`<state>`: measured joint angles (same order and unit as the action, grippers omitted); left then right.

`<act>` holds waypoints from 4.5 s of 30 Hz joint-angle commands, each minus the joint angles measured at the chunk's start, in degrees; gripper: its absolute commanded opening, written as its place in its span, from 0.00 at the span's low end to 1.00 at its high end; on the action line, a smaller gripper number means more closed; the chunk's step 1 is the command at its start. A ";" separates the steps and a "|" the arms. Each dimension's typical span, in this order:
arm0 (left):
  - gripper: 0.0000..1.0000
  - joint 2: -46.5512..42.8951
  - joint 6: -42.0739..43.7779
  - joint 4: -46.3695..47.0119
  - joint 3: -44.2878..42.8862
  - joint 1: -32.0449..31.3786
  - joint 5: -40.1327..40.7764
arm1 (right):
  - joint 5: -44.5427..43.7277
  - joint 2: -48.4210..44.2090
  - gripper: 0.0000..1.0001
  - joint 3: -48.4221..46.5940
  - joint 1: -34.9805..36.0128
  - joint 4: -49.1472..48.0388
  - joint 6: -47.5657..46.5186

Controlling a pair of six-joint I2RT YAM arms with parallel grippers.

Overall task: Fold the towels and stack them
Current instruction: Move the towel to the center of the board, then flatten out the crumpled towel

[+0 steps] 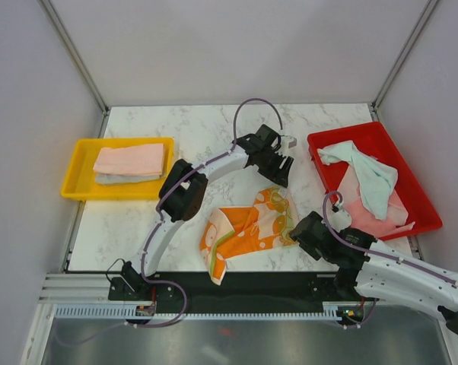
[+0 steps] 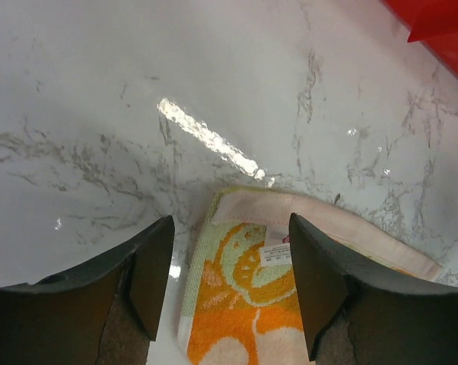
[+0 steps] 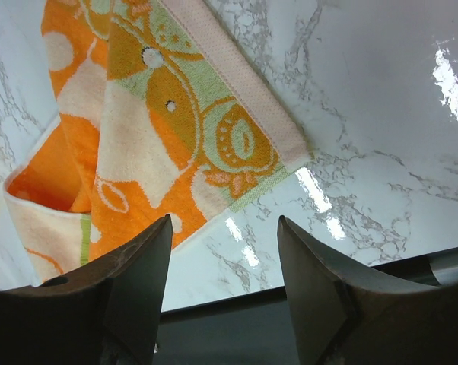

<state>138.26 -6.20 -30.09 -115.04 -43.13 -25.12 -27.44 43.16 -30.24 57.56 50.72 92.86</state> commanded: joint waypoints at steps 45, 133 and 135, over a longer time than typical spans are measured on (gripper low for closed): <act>0.02 -24.17 -22.70 10.49 34.26 22.22 9.73 | 20.31 39.80 0.64 -21.70 -25.92 -32.43 -46.53; 0.02 -79.02 -31.24 3.37 35.34 13.60 -10.73 | 34.65 -11.00 0.00 -30.31 -24.95 -32.44 -63.15; 0.02 -76.05 -30.72 3.19 32.09 13.69 -10.12 | 33.16 -8.01 0.00 -33.39 -25.13 -33.32 -63.24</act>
<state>59.18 -34.13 -27.70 -78.17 -29.39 -34.92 6.17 31.88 -58.65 32.42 19.97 30.06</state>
